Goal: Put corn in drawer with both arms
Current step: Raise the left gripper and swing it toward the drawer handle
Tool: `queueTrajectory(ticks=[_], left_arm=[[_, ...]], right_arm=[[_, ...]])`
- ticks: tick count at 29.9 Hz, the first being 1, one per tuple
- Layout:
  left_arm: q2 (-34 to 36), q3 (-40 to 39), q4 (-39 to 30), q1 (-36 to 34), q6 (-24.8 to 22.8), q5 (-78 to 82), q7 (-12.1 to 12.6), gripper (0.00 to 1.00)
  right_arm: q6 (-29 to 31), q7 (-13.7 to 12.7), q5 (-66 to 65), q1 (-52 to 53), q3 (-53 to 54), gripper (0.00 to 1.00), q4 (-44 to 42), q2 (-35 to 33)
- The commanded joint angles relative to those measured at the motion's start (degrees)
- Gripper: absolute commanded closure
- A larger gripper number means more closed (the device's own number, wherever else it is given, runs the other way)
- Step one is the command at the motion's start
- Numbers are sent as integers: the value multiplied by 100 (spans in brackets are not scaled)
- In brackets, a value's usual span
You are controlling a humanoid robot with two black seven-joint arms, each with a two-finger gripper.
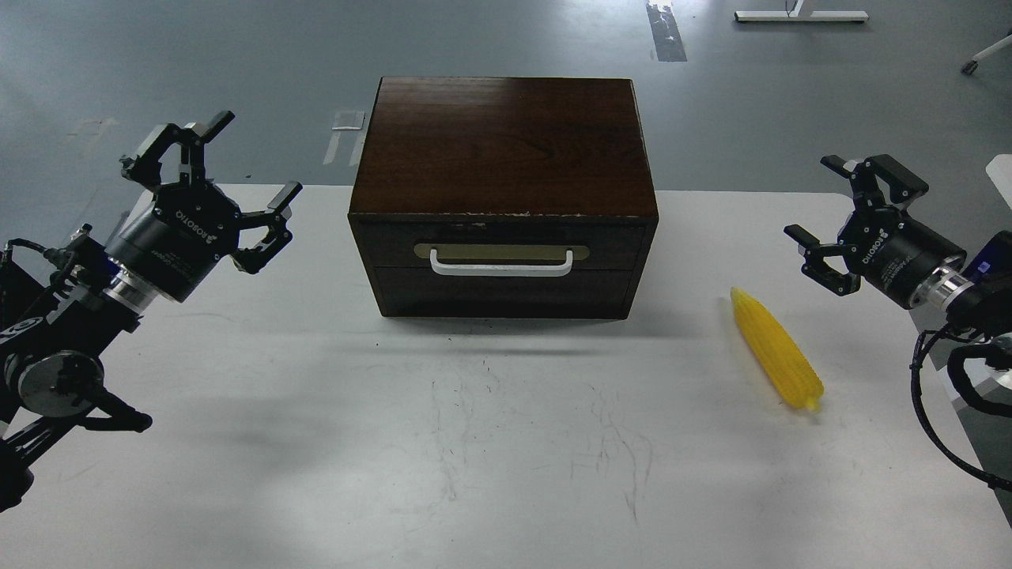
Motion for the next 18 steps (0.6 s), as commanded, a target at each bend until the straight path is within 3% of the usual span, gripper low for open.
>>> queueTrajectory(ticks=[1,13,18], left_arm=[[11,-4,14,10,0,9,0,2],[371,-346,322,-333,0,18,0,2],[529,-382,445,-1193,0,877,75,2]], right_arm=[[-1,-1,0,-1,32,0,-1,10],[-1,-1,8,-19,111,0,34,10],[-1,-1,8,-19,208,0,43,10]])
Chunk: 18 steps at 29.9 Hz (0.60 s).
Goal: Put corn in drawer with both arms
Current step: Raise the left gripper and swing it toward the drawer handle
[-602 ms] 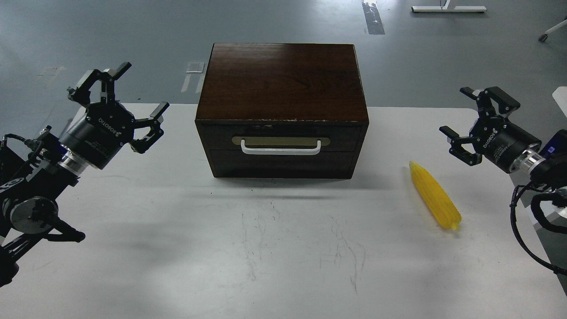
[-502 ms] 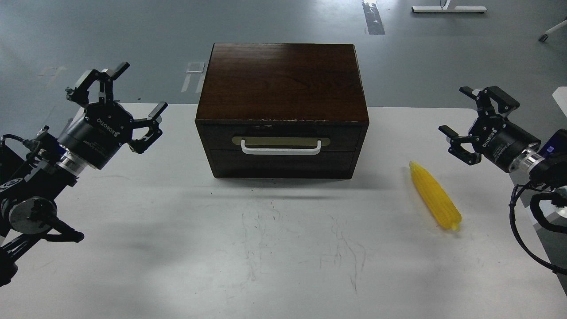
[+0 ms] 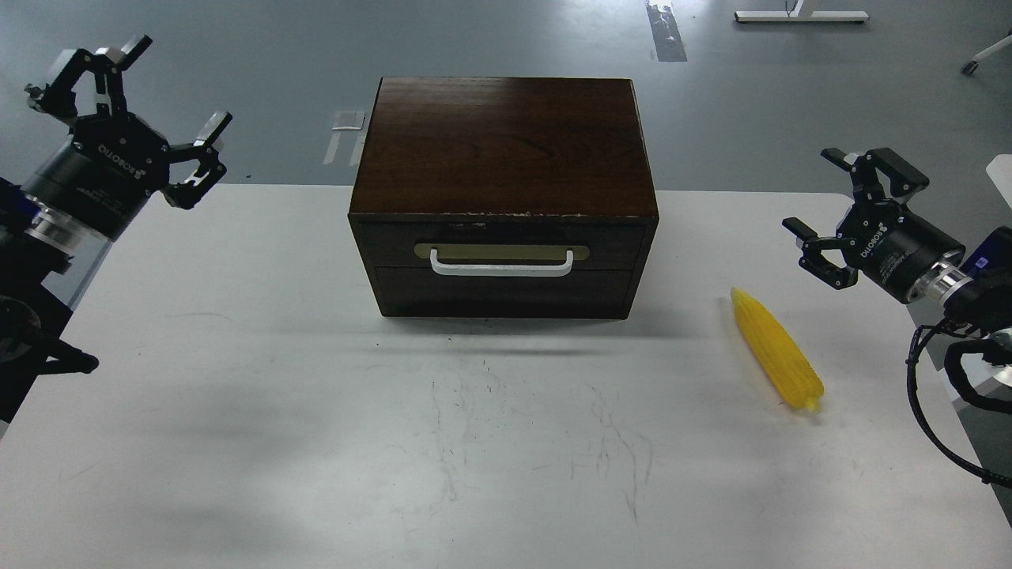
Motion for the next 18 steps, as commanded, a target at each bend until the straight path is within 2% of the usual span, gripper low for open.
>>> queueTrajectory(ticks=[1,9,13,18], left_arm=[[86,0,-60,-657,1,985,71,2],[-98,-9,-798,-1406,1,3623,27,2],[-563,8,-1246,-1915,1,5476,1,2],[-1089,297,-1432,-2547,1,6971,-22,2]], right_arm=[[0,1,0,0,38,0,1,-1],[0,1,0,-9,38,0,-26,-1],[0,1,0,-9,160,0,-26,-1],[0,1,0,-9,196,0,-26,-1]])
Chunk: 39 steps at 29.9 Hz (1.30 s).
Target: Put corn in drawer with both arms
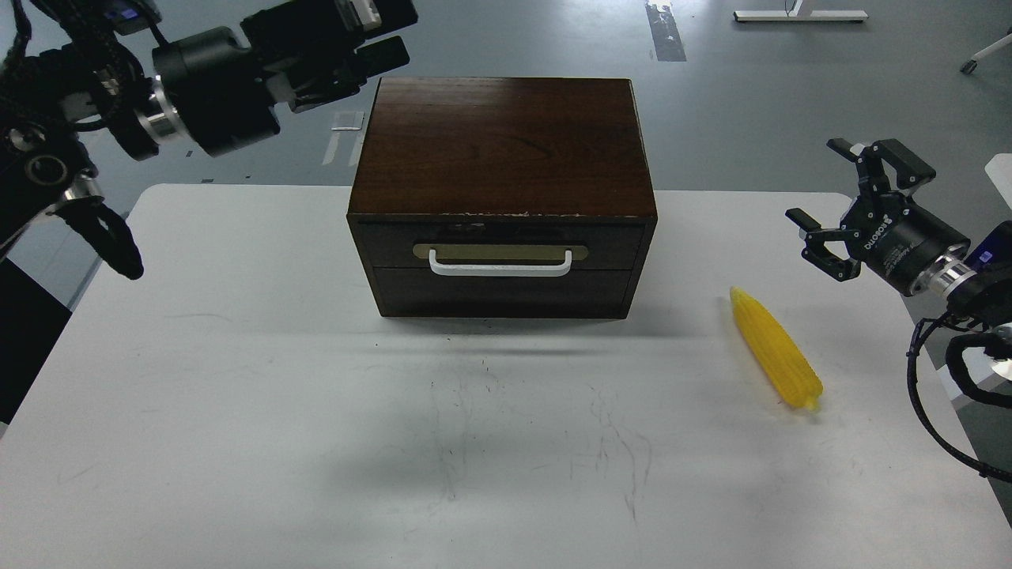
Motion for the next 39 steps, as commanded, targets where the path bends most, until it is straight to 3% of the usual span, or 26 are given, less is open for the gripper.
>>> queueTrajectory(ticks=[1,8,15,32,39], left_arm=[[-435,334,-96,-541,3,994,-12,2],[-1041,2125,-105,-1894,3,2645,-12,2],[-1533,3312,45,-2537,3,3658,-12,2],[-1973,4491,721,-2686,3,4845,-12,2],[-2061,4571,968,-2678,3,4845,-12,2]], right_arm=[[1,1,-1,2,30,0,0,-9],[1,1,-1,-16,39,0,0,-18],[1,1,-1,-51,91,0,0,-18],[1,1,-1,-130,144,0,0,-71],[1,1,-9,-130,144,0,-9,-71]])
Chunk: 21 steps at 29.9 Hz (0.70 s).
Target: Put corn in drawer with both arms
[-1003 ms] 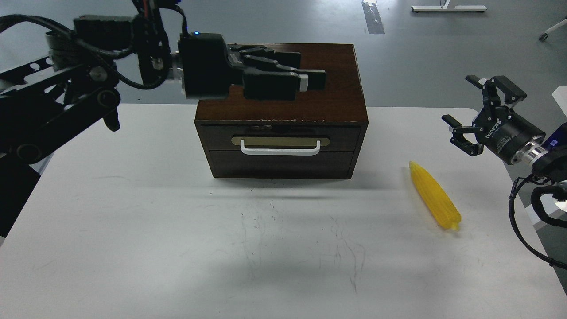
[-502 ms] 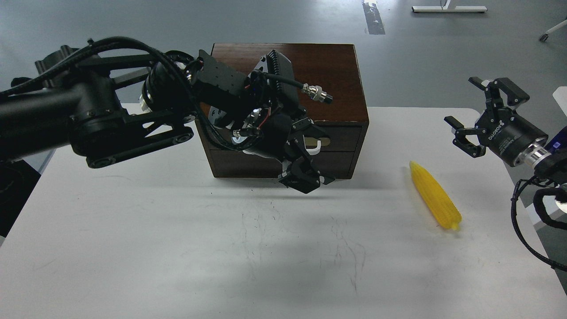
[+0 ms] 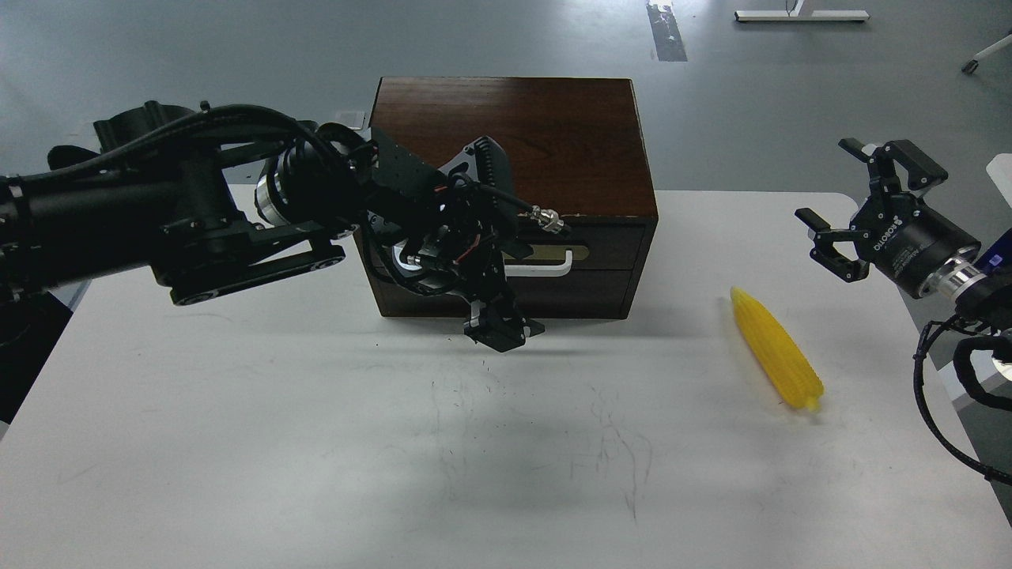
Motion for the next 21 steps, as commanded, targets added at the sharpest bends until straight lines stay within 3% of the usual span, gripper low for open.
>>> queueTrajectory(ticks=[1,21], left_arm=[[-40,25,70,10,0,-2,0,2],[-127,192,333,54,0,-2,0,2]], right_arm=[[-1,-1,0,0,9,0,-1,1],[-1,-1,1,-52,9,0,7,-17]])
